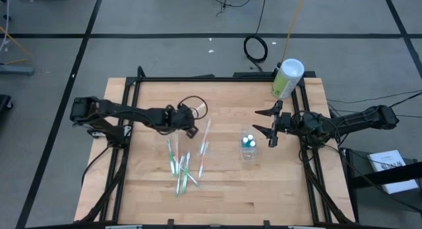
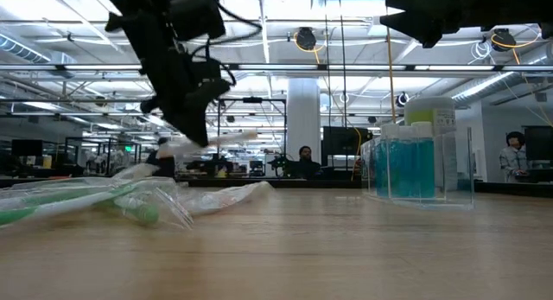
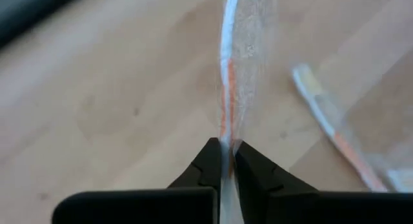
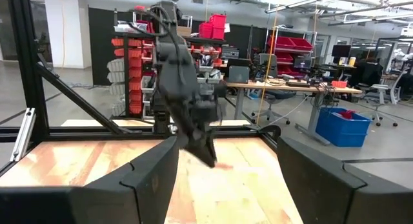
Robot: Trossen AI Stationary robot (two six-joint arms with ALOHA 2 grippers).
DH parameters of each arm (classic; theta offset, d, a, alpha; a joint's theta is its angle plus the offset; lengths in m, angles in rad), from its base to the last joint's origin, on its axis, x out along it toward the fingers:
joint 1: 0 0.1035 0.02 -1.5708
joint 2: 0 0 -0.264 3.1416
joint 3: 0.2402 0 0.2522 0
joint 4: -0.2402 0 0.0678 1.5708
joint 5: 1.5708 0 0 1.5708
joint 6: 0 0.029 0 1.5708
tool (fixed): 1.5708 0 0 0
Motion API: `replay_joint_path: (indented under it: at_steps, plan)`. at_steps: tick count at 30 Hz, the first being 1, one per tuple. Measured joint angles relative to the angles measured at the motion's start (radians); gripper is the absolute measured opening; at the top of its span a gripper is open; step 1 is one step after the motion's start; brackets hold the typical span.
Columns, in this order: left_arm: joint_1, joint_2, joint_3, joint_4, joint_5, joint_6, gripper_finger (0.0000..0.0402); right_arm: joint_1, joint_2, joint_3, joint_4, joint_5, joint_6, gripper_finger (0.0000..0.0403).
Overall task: Pick & Place toothbrushing station
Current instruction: Put the orange toothbrush into the top of the transparent organizer
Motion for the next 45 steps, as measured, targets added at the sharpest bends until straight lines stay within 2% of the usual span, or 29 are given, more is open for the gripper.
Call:
replay_joint_path:
  at_steps: [3, 7, 12, 15, 20, 27, 35, 40, 45]
  plan:
    - [-0.018, -0.053, 0.0, 0.106, -0.023, 0.089, 0.0007, 0.0, 0.013, 0.0, 0.004, 0.0, 0.0, 0.0254]
    - [-0.049, -0.081, 0.001, 0.345, -0.008, 0.309, 0.0011, -0.012, 0.054, 0.0, 0.039, 0.002, 0.0, 0.0254]
    - [-0.083, -0.066, 0.002, 0.641, 0.139, 0.58, 0.0014, -0.048, 0.134, 0.0, 0.129, 0.002, 0.01, 0.0254]
    - [-0.088, -0.051, 0.002, 0.729, 0.213, 0.666, 0.0005, -0.067, 0.188, 0.0, 0.191, 0.002, 0.011, 0.0254]
    - [-0.078, -0.013, 0.002, 0.804, 0.255, 0.687, 0.0016, -0.078, 0.281, 0.0, 0.33, -0.057, 0.029, 0.0276]
    - [-0.071, 0.042, 0.002, 0.821, 0.255, 0.68, 0.0006, -0.078, 0.399, 0.037, 0.487, -0.058, 0.063, 0.0307]
    - [-0.072, 0.051, 0.002, 0.852, 0.257, 0.671, 0.002, -0.087, 0.463, 0.078, 0.485, -0.059, 0.08, 0.0287]
    - [-0.072, 0.051, 0.002, 0.846, 0.257, 0.668, 0.0008, -0.092, 0.494, 0.093, 0.485, -0.111, 0.086, 0.0272]
    - [-0.072, 0.051, 0.002, 0.845, 0.257, 0.662, 0.0008, -0.092, 0.503, 0.099, 0.486, -0.112, 0.087, 0.0251]
